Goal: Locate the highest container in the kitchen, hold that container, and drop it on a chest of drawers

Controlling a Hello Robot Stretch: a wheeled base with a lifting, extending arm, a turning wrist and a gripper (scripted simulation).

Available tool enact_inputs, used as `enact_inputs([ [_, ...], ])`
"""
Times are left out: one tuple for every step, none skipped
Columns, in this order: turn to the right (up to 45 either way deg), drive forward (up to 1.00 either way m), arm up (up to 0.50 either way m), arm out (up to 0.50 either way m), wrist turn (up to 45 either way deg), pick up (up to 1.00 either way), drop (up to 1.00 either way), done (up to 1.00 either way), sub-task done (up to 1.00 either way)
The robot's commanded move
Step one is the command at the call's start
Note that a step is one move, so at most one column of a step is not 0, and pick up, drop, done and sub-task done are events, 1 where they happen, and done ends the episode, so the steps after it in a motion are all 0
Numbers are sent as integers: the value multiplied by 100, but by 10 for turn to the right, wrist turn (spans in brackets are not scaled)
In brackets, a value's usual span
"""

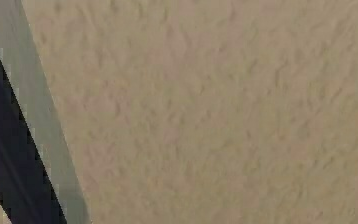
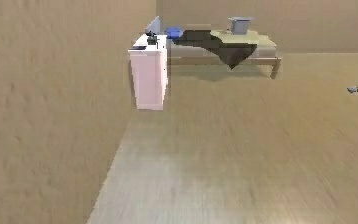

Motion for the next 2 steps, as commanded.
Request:
enact_inputs([
  [-450,0,0,0,0,0,0,0,0],
  [-420,0,0,0,0,0,0,0,0],
])
